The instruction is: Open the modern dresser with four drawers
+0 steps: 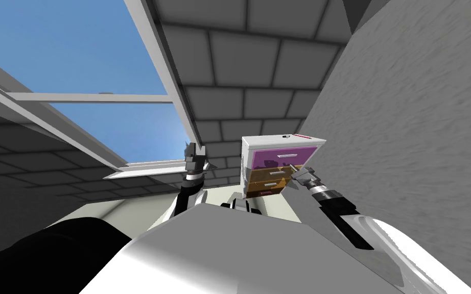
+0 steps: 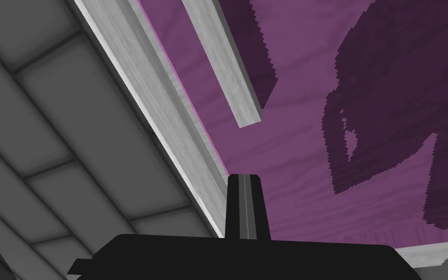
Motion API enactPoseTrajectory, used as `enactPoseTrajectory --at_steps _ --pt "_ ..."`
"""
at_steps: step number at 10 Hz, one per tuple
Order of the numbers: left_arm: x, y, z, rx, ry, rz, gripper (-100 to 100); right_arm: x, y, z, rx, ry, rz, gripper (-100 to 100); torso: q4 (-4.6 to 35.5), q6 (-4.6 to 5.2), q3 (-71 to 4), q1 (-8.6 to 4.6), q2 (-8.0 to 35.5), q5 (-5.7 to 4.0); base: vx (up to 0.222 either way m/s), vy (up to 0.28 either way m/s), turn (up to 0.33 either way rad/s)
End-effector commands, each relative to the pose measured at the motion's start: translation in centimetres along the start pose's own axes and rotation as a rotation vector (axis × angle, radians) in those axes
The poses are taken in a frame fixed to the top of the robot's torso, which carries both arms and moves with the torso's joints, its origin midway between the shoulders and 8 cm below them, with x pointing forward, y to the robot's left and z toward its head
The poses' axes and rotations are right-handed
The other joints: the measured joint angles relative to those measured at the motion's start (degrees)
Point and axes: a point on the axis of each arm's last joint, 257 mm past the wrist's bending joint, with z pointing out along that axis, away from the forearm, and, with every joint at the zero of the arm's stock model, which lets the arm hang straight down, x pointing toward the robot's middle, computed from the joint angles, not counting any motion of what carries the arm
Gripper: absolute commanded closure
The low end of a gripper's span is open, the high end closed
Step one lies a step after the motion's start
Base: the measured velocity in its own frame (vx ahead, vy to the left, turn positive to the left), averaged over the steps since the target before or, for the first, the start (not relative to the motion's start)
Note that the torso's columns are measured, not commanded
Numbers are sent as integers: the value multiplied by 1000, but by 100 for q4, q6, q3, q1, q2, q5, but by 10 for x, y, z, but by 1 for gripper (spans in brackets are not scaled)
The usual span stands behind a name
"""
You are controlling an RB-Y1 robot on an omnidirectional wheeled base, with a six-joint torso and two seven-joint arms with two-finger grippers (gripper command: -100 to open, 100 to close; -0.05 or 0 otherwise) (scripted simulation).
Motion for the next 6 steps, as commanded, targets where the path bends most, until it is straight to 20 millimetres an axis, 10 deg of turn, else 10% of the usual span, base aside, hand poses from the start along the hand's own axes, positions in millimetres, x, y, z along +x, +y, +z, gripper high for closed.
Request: enactPoseTrajectory --at_steps 1,6 --pt "0 0 0 0 0 0 0 -1 -1 -2 -10 6 -90 -100 -11 0 -24 1 -37 1 148 9 12" --pt "0 0 0 0 0 0 0 1 -10 -6 -20 12 -179 -100 17 4 38 -19 65 -6 132 14 9"
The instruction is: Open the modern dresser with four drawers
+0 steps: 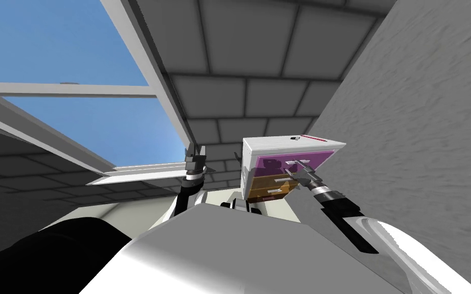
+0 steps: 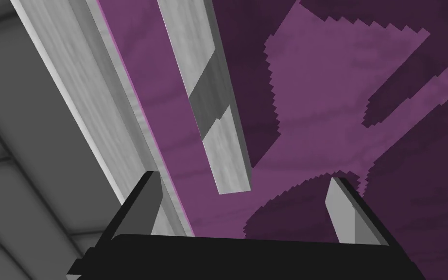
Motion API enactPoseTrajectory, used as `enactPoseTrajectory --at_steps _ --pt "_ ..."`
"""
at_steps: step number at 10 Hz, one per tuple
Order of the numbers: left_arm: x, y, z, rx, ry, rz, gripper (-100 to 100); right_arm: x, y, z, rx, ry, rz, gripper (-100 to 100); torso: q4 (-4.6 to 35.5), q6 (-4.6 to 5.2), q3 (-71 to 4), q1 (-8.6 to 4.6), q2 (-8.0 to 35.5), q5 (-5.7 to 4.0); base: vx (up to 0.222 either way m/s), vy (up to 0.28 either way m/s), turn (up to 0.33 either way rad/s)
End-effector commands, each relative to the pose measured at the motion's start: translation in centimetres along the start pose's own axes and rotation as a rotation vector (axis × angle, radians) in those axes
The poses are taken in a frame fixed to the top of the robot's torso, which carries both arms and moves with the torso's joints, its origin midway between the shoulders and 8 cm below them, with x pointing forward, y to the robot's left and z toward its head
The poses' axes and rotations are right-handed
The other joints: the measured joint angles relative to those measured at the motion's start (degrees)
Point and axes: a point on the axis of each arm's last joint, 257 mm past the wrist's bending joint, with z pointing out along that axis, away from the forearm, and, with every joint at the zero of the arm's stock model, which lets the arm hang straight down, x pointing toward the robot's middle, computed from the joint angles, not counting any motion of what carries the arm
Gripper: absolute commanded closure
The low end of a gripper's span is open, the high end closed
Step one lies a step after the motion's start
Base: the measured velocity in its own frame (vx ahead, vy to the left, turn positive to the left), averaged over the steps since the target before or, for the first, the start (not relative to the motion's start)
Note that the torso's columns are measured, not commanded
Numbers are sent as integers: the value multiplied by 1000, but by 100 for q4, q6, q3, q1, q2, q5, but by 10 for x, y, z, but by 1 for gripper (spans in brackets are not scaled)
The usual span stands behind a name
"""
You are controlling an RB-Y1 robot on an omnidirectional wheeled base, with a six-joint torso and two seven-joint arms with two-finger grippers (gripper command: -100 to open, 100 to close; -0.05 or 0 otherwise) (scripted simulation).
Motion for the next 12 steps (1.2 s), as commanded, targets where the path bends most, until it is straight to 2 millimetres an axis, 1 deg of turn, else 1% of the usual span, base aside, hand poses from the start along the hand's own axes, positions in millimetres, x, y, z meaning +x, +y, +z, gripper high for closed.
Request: enactPoseTrajectory --at_steps 1,2,4,6,7,8,10,11,12 --pt "0 0 0 0 0 0 0 1 -5 0 -1 -2 -4 -100 -3 -1 -9 17 -19 6 70 17 1" --pt "0 0 0 0 0 0 0 1 -6 0 0 0 -2 100 -5 -1 -11 15 -17 6 11 2 1" --pt "0 0 0 0 0 0 0 -4 -7 -1 -3 -14 -1 100 -7 2 8 -6 10 -11 -137 -42 -63" --pt "0 0 0 0 0 0 0 -8 -8 -2 -5 -24 0 100 1 1 3 3 1 -3 -180 -47 -48" --pt "0 0 0 0 0 0 0 -7 -7 -2 -6 -20 -2 100 1 0 -11 9 -18 5 -85 -24 -11" --pt "0 0 0 0 0 0 0 -10 -4 -4 -15 -28 1 100 -3 -3 -36 23 -57 14 -108 -35 -47" --pt "0 0 0 0 0 0 0 -14 -3 -5 -20 -37 3 100 -6 1 -12 5 -18 2 -191 -52 -60" --pt "0 0 0 0 0 0 0 -12 -17 -7 -16 -40 1 -100 -6 0 -5 6 -13 -2 -60 0 -92" --pt "0 0 0 0 0 0 0 -13 -23 -8 -17 -45 1 -100 -14 -1 -30 22 -55 5 54 38 -70"
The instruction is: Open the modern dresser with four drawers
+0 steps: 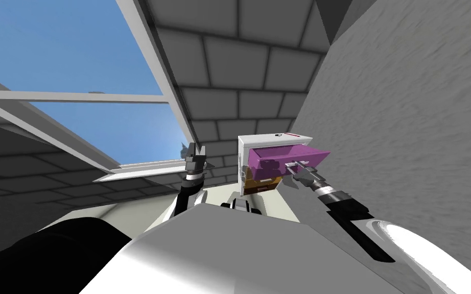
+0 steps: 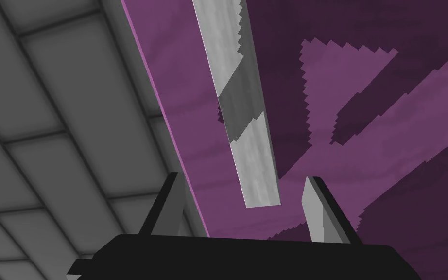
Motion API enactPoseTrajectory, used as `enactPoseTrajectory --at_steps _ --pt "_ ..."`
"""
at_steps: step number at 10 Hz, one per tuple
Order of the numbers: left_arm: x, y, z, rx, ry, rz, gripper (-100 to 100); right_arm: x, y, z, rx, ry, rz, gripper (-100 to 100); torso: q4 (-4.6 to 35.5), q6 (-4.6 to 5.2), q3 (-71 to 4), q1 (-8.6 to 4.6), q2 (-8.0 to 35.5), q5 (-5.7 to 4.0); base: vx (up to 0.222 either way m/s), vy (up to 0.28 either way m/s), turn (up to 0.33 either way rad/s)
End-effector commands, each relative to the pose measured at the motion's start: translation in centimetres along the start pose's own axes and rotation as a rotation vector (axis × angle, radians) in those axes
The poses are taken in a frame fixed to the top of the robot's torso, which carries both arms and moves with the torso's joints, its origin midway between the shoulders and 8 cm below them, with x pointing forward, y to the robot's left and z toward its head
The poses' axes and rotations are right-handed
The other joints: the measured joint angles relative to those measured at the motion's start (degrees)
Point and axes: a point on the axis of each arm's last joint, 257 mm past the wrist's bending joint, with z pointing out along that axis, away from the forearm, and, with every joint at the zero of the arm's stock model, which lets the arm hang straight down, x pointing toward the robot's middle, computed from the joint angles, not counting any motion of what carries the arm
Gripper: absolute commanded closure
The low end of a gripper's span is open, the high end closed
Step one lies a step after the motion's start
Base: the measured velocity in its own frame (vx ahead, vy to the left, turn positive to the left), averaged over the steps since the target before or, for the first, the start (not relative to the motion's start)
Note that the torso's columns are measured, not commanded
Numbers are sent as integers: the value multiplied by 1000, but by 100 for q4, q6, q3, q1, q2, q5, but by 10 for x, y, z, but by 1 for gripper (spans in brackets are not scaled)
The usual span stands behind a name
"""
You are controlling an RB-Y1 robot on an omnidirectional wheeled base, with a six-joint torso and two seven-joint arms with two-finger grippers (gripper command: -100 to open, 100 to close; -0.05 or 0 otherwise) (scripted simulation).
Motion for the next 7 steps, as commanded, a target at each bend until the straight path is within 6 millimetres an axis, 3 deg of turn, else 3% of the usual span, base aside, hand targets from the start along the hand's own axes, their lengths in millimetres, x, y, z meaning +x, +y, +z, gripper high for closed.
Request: enactPoseTrajectory --at_steps 1,7 --pt "0 0 0 0 0 0 0 -1 -17 -4 -1 -11 4 -100 -11 -3 -23 10 -33 4 77 46 -61" --pt "0 0 0 0 0 0 0 -11 -49 -10 -12 -48 6 -100 36 5 23 0 52 21 41 35 -50"
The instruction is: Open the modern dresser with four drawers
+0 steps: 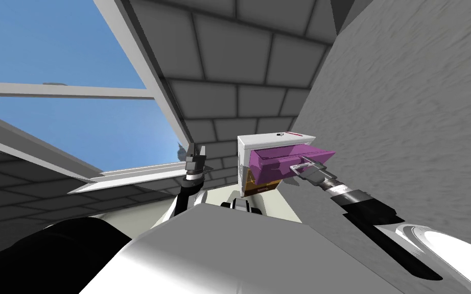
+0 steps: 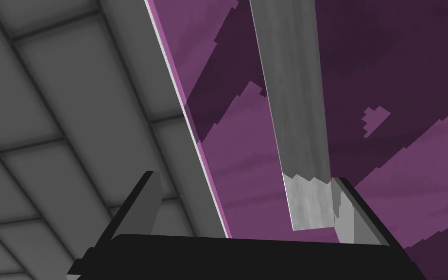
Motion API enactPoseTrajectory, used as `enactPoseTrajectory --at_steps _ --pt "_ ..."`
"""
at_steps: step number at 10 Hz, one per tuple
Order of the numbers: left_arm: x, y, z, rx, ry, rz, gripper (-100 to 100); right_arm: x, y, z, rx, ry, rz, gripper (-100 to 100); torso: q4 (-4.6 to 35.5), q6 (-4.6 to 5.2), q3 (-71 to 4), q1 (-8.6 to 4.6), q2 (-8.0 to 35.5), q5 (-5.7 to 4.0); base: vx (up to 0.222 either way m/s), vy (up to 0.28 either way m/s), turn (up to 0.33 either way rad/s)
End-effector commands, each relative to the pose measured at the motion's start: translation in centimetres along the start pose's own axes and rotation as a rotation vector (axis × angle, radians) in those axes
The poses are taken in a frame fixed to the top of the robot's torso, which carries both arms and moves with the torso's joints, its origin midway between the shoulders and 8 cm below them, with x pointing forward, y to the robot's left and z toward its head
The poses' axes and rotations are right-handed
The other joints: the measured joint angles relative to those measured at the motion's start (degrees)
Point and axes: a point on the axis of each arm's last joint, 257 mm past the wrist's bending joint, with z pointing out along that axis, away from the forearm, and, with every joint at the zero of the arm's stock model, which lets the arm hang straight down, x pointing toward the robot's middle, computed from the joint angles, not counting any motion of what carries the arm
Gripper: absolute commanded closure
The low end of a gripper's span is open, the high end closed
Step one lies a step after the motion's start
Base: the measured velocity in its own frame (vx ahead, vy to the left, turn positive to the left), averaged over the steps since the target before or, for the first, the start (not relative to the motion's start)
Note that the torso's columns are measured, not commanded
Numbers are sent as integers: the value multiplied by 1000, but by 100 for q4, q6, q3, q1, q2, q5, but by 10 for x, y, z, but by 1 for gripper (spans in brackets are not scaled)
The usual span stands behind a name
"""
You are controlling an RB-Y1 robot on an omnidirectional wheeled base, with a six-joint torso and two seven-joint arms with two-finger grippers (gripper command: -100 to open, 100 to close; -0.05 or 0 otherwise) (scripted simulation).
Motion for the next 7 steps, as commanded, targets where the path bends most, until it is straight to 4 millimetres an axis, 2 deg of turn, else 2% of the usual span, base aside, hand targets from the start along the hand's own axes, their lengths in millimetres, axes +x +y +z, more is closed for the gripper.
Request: enactPoseTrajectory --at_steps 1,2,7 --pt "0 0 0 0 0 0 0 -2 -3 -1 -10 -7 2 -100 16 1 3 9 12 14 16 10 -8" --pt "0 0 0 0 0 0 0 -1 -2 -2 -14 -6 6 0 7 -3 9 11 15 6 7 -1 1" --pt "0 0 0 0 0 0 0 3 4 -4 -26 3 10 0 -22 -8 -10 2 -22 -12 0 0 0"
